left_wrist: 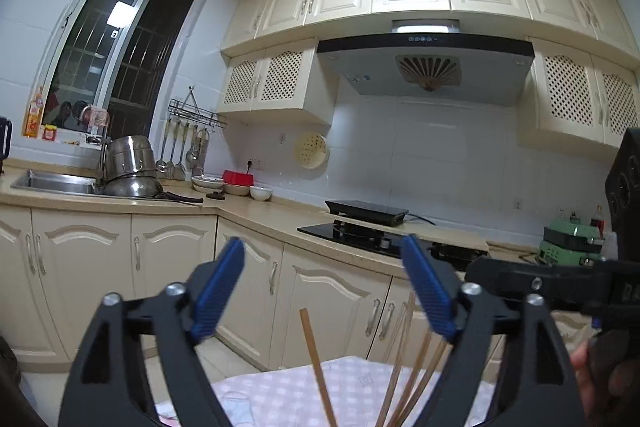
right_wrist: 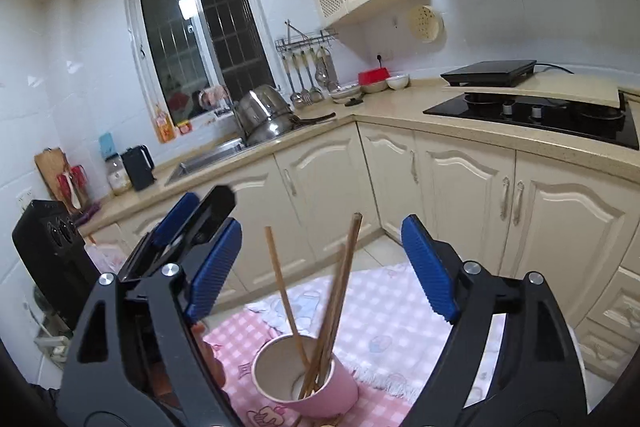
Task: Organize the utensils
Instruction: 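Open both tools to release the chopsticks into the cup, then close the right tool on a chopstick while the left tool grasps another chopstick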
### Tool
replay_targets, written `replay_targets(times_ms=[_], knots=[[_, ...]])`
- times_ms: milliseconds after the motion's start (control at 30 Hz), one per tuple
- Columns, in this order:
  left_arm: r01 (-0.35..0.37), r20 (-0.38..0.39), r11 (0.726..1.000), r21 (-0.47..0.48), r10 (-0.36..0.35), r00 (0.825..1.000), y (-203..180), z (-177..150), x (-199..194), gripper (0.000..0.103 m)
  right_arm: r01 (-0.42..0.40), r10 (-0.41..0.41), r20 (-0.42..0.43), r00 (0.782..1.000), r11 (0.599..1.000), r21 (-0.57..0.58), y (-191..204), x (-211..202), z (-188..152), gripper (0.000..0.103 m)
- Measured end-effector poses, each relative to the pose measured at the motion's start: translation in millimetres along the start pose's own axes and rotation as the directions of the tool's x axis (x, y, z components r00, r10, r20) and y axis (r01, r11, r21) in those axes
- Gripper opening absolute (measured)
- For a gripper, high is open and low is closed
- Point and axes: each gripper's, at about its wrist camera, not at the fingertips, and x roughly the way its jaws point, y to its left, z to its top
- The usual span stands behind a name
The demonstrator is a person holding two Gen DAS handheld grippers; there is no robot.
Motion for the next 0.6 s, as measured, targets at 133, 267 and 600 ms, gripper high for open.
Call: replay_targets(times_ms=[133, 267, 600], knots=[[-0.021, -0.028, 0.999, 0.031, 0.022, 0.999, 1.0, 11.6, -24.3, 0.099, 0.026, -0.027, 0.028, 0.999, 0.999, 0.029, -2.9, -15.3, -0.1, 0.097], [-0.063, -0.099, 0.997, 0.052, 0.068, 0.993, 1.3, 20.8, -44.7, 0.099, 0.055, -0.056, 0.014, 0.998, 0.997, 0.051, -3.9, -25.7, -0.6, 0.097], [-0.147, -0.253, 0.987, 0.066, 0.159, 0.954, 7.4, 20.2, -96.8, 0.099, 0.065, -0.062, -0.062, 0.996, 0.996, 0.055, -1.8, -62.7, -28.4, 0.097]])
